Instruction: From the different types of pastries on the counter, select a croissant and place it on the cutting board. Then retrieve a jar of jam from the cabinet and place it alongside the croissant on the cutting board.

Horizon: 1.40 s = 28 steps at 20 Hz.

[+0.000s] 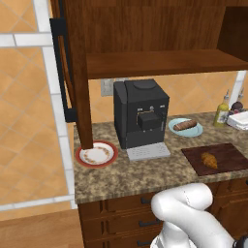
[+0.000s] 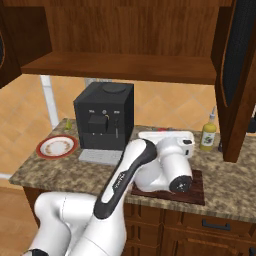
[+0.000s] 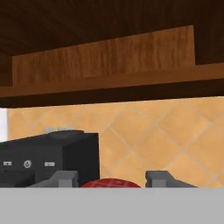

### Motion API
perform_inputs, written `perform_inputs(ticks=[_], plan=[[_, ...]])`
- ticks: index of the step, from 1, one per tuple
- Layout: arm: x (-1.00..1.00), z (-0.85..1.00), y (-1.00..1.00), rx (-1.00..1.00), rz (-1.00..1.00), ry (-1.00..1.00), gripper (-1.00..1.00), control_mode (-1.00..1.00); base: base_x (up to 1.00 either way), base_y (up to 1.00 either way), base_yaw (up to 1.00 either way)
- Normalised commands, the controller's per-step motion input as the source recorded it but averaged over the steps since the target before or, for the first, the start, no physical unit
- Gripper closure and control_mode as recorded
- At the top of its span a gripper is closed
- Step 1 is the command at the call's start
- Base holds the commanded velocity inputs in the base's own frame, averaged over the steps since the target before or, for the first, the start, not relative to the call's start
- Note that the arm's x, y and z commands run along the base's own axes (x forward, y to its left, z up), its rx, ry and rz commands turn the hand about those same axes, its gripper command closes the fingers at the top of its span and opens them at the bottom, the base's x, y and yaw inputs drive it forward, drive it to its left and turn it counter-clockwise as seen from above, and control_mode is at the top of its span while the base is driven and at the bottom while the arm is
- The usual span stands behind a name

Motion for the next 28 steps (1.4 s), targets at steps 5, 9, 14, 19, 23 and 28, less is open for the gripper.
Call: perform_inputs(ticks=[5, 9, 14, 19, 23, 28], plan=[[0.02, -0.18, -0.42, -0.03, 0.14, 0.05, 1.00, -1.00, 0.00, 0.00, 0.00], [0.09, -0.21, -0.05, -0.18, 0.17, 0.18, 1.00, -1.00, 0.00, 0.00, 0.00], [-0.23, -0.43, 0.00, -0.18, 0.31, 0.07, 1.00, -1.00, 0.00, 0.00, 0.00], [-0.69, -0.41, -0.09, -0.07, 0.27, 0.00, 1.00, -1.00, 0.00, 0.00, 0.00], [-0.30, -0.27, 0.00, -0.06, 0.27, 0.06, 1.00, -1.00, 0.00, 0.00, 0.00], [0.07, -0.35, 0.03, 0.01, 0.31, 0.07, 1.00, -1.00, 0.00, 0.00, 0.00]])
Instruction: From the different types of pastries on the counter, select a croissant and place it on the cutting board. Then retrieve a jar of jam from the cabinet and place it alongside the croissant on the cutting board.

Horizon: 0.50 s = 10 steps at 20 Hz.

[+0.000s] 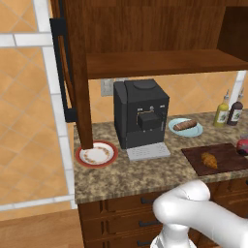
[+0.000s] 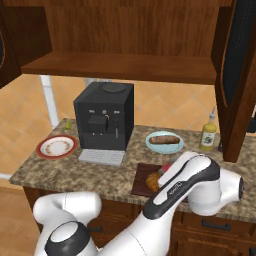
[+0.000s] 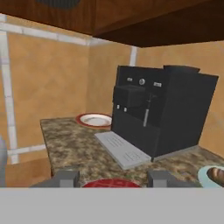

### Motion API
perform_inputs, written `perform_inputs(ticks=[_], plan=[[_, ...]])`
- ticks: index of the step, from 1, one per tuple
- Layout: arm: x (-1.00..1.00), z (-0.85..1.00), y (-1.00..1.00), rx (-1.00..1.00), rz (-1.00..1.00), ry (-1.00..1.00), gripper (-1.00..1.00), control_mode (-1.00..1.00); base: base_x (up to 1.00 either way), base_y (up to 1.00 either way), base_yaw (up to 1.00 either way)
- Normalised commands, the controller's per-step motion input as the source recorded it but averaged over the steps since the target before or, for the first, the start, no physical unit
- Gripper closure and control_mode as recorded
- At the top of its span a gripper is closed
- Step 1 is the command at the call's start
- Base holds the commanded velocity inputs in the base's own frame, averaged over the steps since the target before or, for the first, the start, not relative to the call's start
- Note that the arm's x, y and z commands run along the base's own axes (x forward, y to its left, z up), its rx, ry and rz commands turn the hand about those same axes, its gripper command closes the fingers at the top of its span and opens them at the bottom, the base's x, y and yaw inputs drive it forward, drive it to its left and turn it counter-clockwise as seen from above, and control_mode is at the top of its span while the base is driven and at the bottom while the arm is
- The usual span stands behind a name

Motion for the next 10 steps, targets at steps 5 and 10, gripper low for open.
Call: perform_inputs(ticks=[5, 10], plan=[[0.57, -0.39, 0.00, 0.12, 0.27, 0.04, 1.00, -1.00, 0.00, 0.00, 0.00], [0.33, -0.46, -0.10, 0.13, 0.23, 0.01, 1.00, -1.00, 0.00, 0.00, 0.00]])
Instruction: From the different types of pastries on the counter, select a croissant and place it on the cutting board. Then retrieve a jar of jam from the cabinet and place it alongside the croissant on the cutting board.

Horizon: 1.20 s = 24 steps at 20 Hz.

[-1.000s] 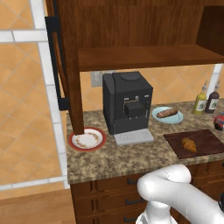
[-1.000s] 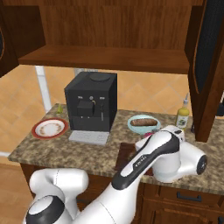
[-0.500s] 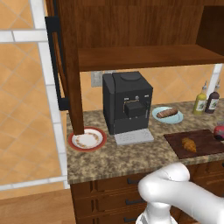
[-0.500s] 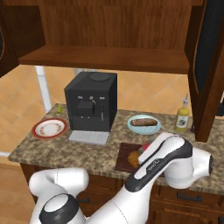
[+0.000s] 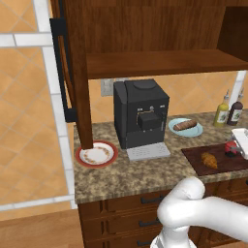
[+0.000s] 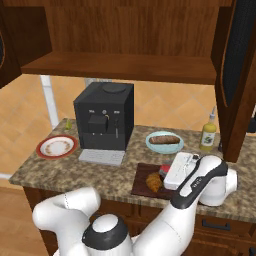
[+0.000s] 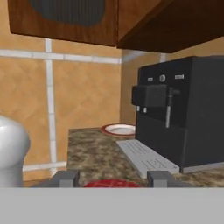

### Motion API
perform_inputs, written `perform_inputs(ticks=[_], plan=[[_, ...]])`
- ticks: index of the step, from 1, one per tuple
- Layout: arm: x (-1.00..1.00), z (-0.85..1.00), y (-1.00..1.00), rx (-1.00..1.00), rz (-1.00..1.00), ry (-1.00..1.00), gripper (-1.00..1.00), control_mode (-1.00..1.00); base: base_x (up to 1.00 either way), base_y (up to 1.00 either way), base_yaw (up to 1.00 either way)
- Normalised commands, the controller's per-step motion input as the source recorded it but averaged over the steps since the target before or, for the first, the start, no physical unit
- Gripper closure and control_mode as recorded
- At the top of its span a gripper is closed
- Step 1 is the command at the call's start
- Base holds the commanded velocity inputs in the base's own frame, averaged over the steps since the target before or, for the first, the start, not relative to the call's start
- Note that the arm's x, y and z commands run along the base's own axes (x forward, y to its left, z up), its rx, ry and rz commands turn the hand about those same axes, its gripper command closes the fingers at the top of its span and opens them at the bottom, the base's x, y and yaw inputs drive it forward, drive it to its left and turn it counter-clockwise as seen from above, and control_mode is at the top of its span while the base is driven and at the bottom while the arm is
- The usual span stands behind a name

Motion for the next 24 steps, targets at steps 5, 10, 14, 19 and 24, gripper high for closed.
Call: perform_inputs(ticks=[5, 10, 14, 19, 24], plan=[[0.18, -0.42, -0.23, 0.07, 0.17, 0.04, 1.00, -1.00, 0.00, 0.00, 0.00], [0.19, -0.21, -0.16, 0.09, 0.19, 0.00, 1.00, -1.00, 0.00, 0.00, 0.00], [0.16, -0.33, -0.18, 0.08, 0.20, -0.01, 1.00, -1.00, 0.00, 0.00, 0.00], [0.15, -0.37, -0.20, 0.05, 0.19, -0.11, 1.00, -1.00, 0.00, 0.00, 0.00], [0.01, -0.13, -0.15, 0.04, 0.16, -0.14, -1.00, -1.00, 0.00, 0.00, 0.00]])
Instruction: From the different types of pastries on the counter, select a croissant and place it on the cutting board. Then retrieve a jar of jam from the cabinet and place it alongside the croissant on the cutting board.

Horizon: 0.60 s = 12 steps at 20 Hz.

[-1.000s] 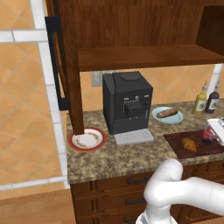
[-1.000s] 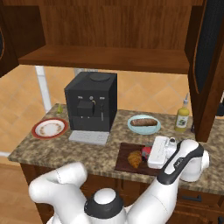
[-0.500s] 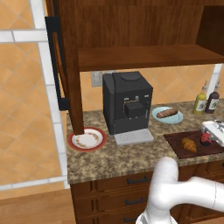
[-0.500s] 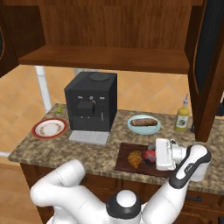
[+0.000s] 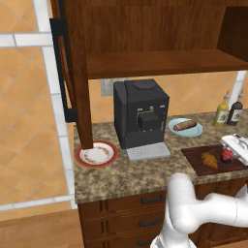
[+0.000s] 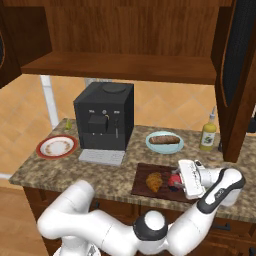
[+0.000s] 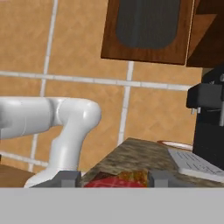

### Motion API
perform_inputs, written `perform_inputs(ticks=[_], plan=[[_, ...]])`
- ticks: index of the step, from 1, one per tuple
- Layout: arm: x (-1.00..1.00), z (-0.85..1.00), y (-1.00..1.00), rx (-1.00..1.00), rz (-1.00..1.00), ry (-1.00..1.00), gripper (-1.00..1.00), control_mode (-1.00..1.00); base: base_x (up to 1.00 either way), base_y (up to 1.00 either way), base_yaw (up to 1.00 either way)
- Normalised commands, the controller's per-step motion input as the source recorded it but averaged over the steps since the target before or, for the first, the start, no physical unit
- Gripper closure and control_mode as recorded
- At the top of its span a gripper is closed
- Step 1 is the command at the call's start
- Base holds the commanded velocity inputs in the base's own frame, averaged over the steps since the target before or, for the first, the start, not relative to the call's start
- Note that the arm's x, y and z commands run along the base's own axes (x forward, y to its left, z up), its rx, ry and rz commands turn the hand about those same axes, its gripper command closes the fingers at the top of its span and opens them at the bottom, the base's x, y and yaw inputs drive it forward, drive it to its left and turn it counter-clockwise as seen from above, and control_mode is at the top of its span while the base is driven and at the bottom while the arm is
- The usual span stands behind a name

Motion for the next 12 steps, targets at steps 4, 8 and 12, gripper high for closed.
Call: perform_inputs(ticks=[4, 8, 12], plan=[[-0.06, 0.00, -0.34, 0.06, 0.07, -0.13, -1.00, -1.00, 0.00, 0.00, 0.00], [-0.16, 0.00, -0.30, 0.06, 0.01, -0.08, -1.00, -1.00, 0.00, 0.00, 0.00], [-0.18, 0.04, -0.14, 0.05, 0.00, 0.00, -1.00, -1.00, 0.00, 0.00, 0.00]])
